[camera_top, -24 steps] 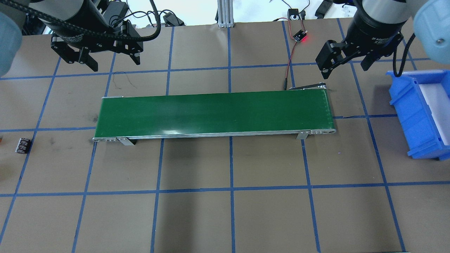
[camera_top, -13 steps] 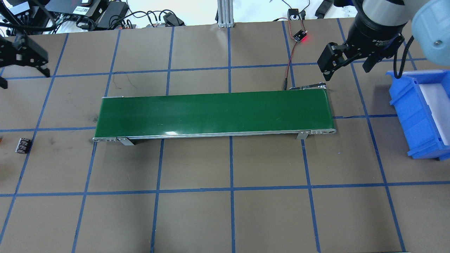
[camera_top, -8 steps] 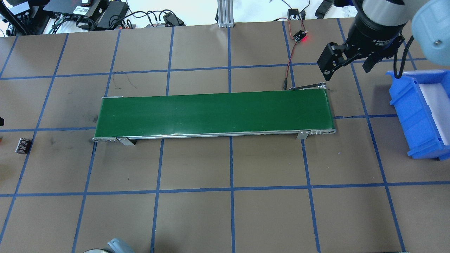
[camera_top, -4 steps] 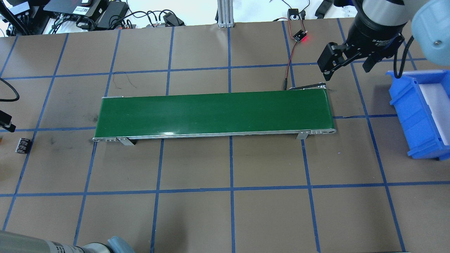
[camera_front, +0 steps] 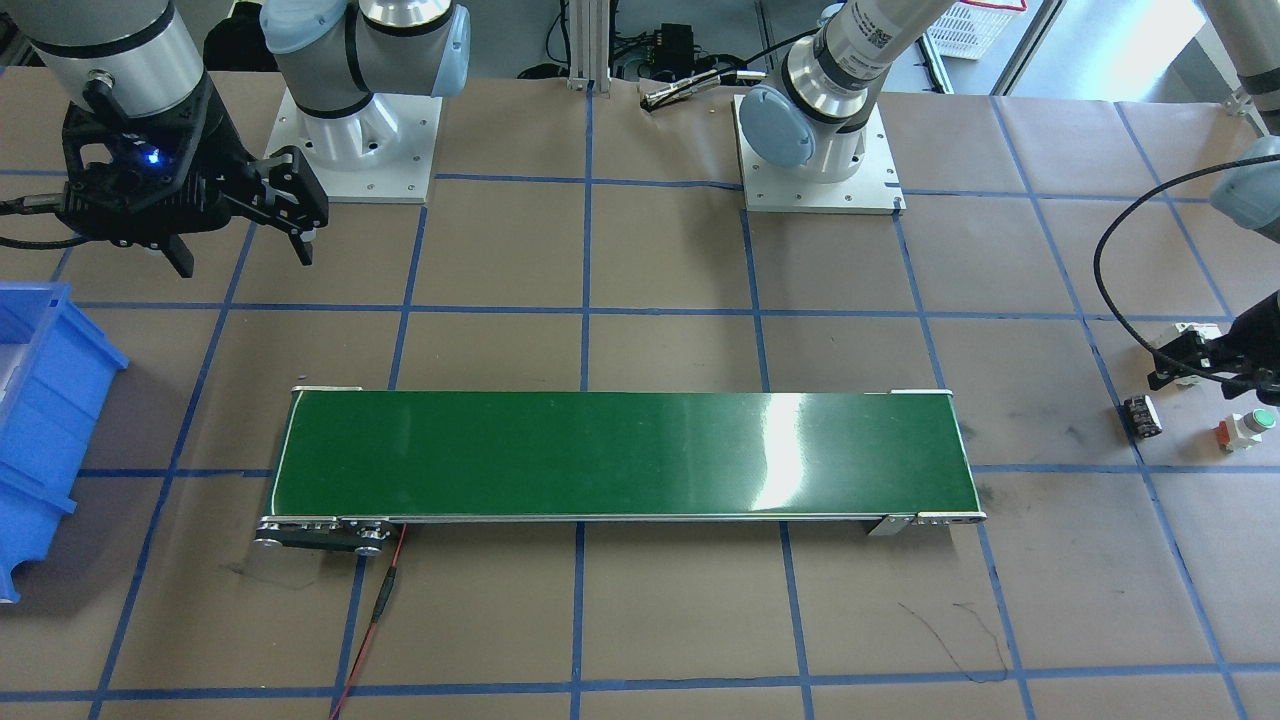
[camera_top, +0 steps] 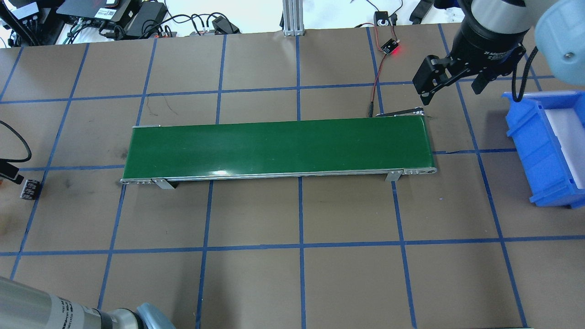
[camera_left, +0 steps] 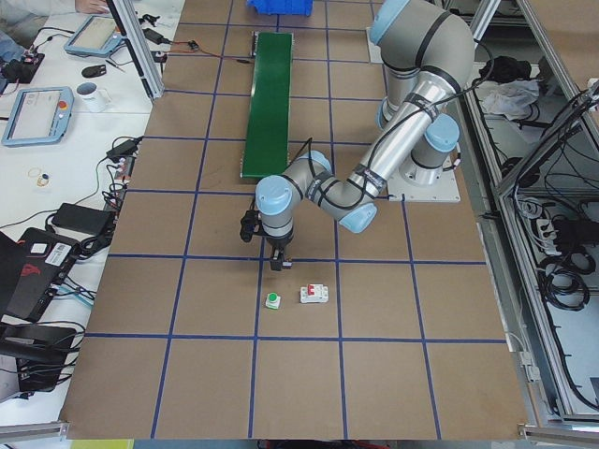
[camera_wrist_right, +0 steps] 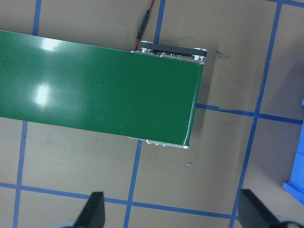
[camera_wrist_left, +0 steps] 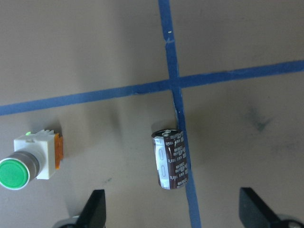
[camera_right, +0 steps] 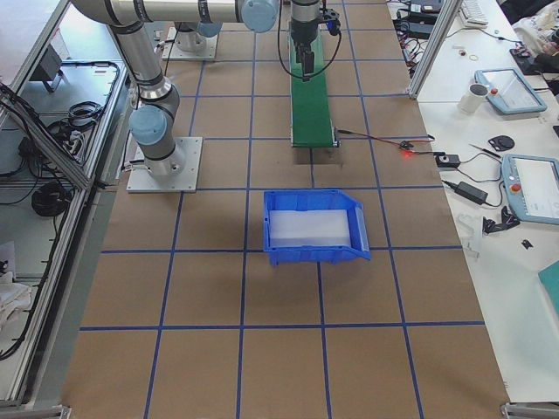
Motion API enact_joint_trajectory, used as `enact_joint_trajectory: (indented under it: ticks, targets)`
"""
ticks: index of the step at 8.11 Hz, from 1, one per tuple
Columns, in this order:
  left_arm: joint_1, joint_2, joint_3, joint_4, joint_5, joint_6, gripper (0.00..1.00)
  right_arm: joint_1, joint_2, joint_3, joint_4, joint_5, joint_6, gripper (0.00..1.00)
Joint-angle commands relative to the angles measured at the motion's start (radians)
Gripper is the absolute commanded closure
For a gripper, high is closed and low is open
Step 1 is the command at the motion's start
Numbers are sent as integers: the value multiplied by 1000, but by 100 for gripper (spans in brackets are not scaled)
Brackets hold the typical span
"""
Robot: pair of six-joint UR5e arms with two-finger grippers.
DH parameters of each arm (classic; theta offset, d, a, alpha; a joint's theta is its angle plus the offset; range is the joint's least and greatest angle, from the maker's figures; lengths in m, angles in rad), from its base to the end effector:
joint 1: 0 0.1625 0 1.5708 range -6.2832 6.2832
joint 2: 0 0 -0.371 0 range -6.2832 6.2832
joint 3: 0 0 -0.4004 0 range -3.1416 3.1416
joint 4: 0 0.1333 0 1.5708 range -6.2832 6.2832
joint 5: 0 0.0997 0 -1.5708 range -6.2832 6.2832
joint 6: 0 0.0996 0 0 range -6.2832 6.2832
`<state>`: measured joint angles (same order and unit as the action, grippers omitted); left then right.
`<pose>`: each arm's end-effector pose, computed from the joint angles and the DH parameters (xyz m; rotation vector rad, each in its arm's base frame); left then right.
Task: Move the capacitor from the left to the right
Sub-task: 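Grasp the black capacitor with the left gripper and lift it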
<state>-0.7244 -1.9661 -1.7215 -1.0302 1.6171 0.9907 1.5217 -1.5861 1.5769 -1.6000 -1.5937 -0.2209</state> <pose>0.3522 -0.4835 0.1969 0.2249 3.1090 0.0625 0.1064 -0.5040 0.4415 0.2664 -3.1018 0.0544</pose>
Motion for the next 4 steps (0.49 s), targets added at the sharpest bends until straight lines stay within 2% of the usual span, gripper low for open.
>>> enact_joint_trajectory:
  ticks: [1,3,4]
  targets:
    - [28,-101,2,27,0,8,0,0,0,2,2,1,0,0]
    - [39,-109,-10,24,-6,-40,0,0,0,8,2,1,0,0]
    - [40,-109,-26,24,-5,-40,9,0,0,8,2,1,2,0]
